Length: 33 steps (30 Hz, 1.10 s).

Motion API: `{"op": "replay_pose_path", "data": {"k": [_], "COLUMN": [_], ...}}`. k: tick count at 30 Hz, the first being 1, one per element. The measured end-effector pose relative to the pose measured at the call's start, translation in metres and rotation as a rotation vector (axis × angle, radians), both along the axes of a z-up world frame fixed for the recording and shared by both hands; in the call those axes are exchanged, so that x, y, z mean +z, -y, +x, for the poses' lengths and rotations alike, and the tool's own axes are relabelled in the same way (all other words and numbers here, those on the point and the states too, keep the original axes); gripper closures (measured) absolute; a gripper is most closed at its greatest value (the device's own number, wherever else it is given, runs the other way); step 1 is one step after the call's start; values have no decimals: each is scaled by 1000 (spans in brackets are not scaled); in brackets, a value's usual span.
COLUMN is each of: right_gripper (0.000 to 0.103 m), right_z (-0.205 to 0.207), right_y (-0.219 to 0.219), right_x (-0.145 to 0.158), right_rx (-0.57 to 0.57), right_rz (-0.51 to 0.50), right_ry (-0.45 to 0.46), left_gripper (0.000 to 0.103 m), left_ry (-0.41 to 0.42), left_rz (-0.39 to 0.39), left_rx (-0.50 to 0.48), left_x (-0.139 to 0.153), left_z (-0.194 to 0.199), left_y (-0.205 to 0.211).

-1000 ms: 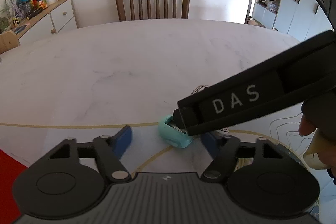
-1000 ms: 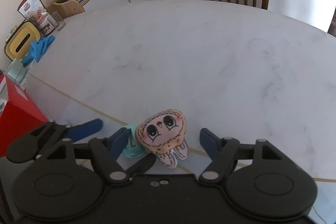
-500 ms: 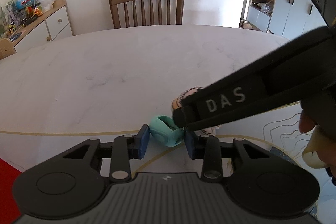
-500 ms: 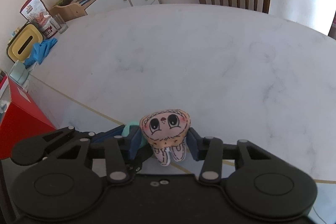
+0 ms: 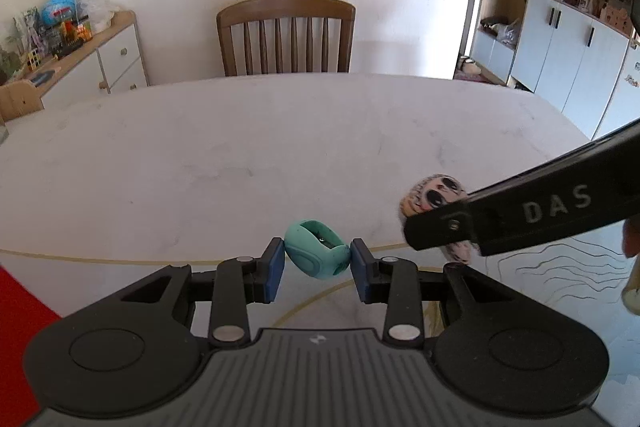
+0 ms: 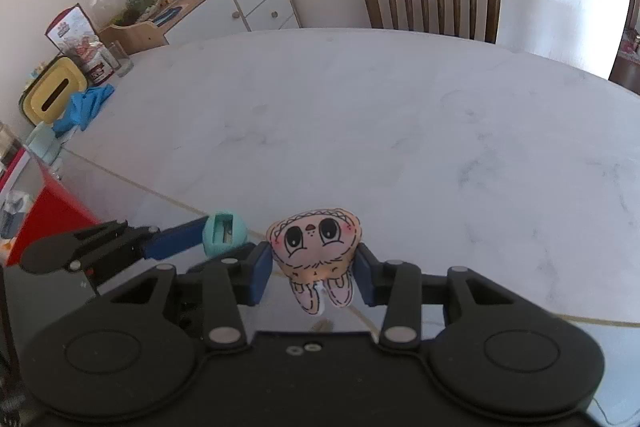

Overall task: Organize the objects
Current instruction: 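Lift the sharpener and plush and carry both over the box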

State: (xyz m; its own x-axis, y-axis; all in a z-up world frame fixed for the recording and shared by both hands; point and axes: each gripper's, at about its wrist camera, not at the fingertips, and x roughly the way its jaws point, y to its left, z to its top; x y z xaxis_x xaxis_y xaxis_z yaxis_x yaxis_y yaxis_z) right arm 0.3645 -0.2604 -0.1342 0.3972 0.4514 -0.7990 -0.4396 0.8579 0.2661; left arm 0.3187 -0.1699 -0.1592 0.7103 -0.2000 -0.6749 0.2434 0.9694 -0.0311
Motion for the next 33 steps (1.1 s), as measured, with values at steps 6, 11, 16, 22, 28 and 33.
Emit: {"op": "replay_pose_path", "data": {"k": [6,11,16,22,28,33], "right_gripper": [61,61,61,61,61,61], "right_z": [-17,-36,-58,-85,-110,-127], "right_y": [5,6,1,-14,-34,-58], "right_x": [20,40,59,79,97,113], "right_rx": [15,24,49,93,143,188], "right_rz": [-7,5,10,18,13,11], "right_ry": [18,23,37,45,68,86], "left_gripper": [68,68,68,68,68,68], "left_ry": [27,43,36,38,42,48], "left_rz": [-22,-41,-51,-76,-97,-95], "left_rx": [2,10,31,63,98,115], "left_x": [20,39,57,80,101,115], "left_z": [-19,-39,-61,-89,-111,-123], "left_y": [-12,-25,-40,-63,-89,-115]}}
